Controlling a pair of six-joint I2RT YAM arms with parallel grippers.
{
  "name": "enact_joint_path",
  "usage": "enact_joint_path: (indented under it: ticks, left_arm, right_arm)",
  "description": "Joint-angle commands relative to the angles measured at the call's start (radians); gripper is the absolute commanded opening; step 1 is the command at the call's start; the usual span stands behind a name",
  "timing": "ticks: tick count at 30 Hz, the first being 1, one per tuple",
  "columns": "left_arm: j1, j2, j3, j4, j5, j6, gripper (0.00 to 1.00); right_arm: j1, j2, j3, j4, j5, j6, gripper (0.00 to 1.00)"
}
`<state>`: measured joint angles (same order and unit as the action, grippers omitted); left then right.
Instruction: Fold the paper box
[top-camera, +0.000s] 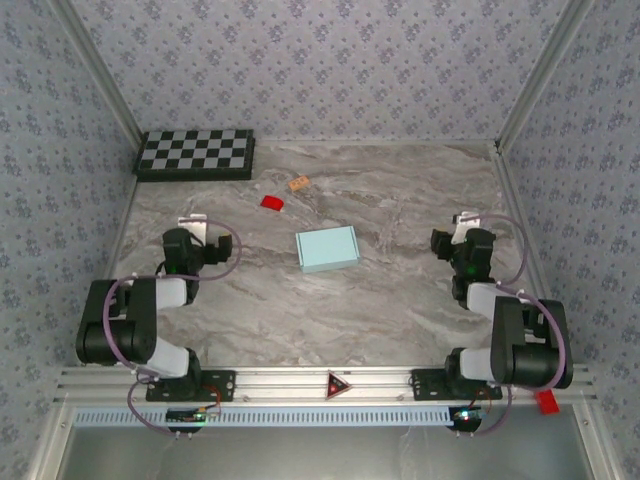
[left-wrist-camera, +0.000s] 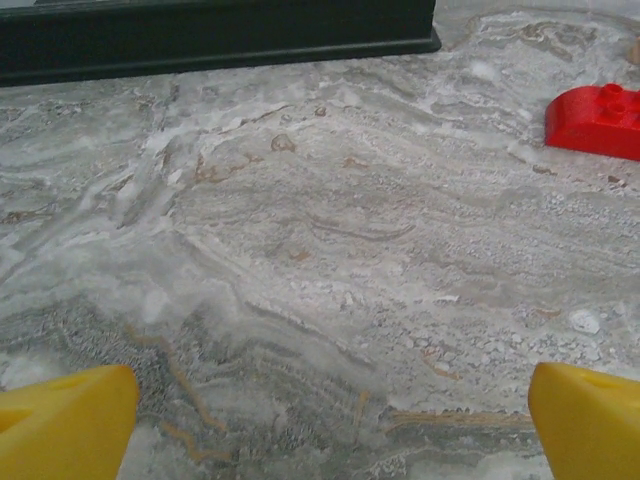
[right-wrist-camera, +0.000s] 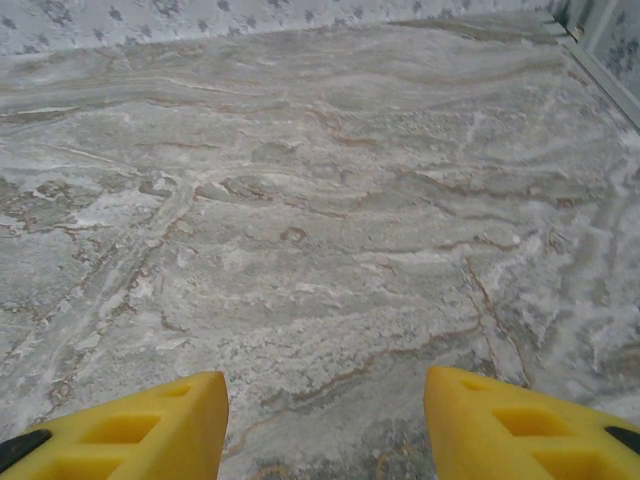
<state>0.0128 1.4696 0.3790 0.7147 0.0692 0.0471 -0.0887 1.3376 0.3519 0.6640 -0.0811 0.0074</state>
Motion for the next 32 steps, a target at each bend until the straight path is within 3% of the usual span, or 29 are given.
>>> enact_joint_path:
  ticks: [1,4,6,8,12,13,15,32]
  left_arm:
    - [0.009,0.026,-0.014,0.150,0.062,-0.009,0.99]
    - [0.008,0.056,-0.036,0.219,0.037,-0.022,1.00]
    - [0.009,0.059,-0.009,0.174,0.006,-0.035,1.00]
    - [0.009,0.064,0.043,0.079,-0.096,-0.076,1.00]
    - [0.008,0.063,0.035,0.095,-0.114,-0.080,1.00]
    - [0.008,0.063,0.036,0.093,-0.114,-0.081,1.00]
    - [0.008,0.063,0.037,0.092,-0.115,-0.080,1.00]
    - [0.009,0.064,0.038,0.091,-0.111,-0.078,1.00]
  right_arm:
    - [0.010,0.028,-0.010,0.113,-0.033,-0.036,0.56]
    - [0.023,0.082,-0.007,0.163,-0.028,-0.044,0.56]
    - [0.035,0.116,0.000,0.183,-0.016,-0.052,0.56]
    - [0.049,0.153,0.005,0.202,0.004,-0.065,0.57]
    - [0.061,0.191,0.014,0.210,0.053,-0.057,0.63]
    - [0.060,0.190,0.021,0.199,0.056,-0.057,0.70]
    - [0.060,0.197,0.021,0.209,0.068,-0.051,0.99]
    - [0.056,0.197,0.031,0.189,0.092,-0.035,1.00]
